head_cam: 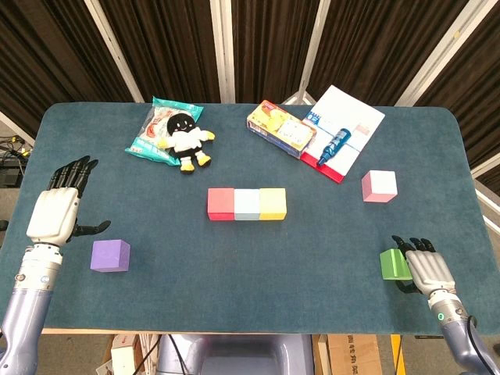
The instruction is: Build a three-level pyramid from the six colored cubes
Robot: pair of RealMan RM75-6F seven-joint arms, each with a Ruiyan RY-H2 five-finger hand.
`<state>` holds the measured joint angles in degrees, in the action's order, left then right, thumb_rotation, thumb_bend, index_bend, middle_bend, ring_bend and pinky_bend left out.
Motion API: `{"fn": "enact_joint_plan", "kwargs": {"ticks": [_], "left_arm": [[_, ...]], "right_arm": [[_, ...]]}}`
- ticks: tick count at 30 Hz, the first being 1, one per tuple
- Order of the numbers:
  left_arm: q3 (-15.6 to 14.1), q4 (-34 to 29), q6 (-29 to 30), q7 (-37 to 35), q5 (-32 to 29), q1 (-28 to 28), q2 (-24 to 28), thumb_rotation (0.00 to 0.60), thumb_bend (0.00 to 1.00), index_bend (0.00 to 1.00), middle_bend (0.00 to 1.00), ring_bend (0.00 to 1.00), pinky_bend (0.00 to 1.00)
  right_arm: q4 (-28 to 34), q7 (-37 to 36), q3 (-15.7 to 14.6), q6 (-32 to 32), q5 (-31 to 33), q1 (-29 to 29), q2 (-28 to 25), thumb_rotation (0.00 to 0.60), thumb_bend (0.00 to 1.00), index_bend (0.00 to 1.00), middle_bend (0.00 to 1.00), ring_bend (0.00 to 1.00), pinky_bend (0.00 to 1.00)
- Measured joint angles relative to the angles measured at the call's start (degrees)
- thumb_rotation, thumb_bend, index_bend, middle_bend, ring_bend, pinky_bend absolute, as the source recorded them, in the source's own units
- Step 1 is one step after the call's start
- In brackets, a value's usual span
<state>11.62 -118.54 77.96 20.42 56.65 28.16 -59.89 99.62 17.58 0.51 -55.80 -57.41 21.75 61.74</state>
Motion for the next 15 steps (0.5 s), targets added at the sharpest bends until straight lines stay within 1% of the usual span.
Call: {"fn": "enact_joint_plan", "kwargs": {"ticks": [4, 6, 10, 15], "left_arm": [[0.0, -0.1, -0.2, 0.0, 0.2, -0.1, 0.0, 0.6, 0.09, 0.0, 0.0, 0.0, 0.01], [0.1, -0.1, -0.3, -0.1, 0.3, -0.2, 0.0, 0.6, 0.09, 0.0, 0.0, 0.0, 0.01], [0.0, -0.1, -0.6, 0.0, 0.5, -0.3, 0.0, 0.6, 0.09, 0.0, 0.0, 0.0, 0.01], [-0.4, -0.2, -1.1, 0.4, 1.1, -0.3, -0.4, 0.6, 0.09, 0.0, 0.0, 0.0, 0.01]], "right_arm": [[-1.4, -0.1, 0.1, -0.3, -0.3, 0.1, 0.9, 0.6, 0.36, 0.0, 0.42, 0.28, 0.0], [-1.5, -0.4, 0.1, -0.4, -0.5, 0.0, 1.0, 0.6, 0.36, 0.0, 0.44, 0.33, 0.01], [-0.8, -1.2, 0.5, -1.5, -1.7, -0.1, 0.8, 0.6, 0.36, 0.0, 0.45, 0.33, 0.01], [2.7, -1.5, 1.8, -2.9, -2.9, 0.2, -0.7, 0.6, 0.36, 0.0, 0.45, 0.33, 0.01]]}}
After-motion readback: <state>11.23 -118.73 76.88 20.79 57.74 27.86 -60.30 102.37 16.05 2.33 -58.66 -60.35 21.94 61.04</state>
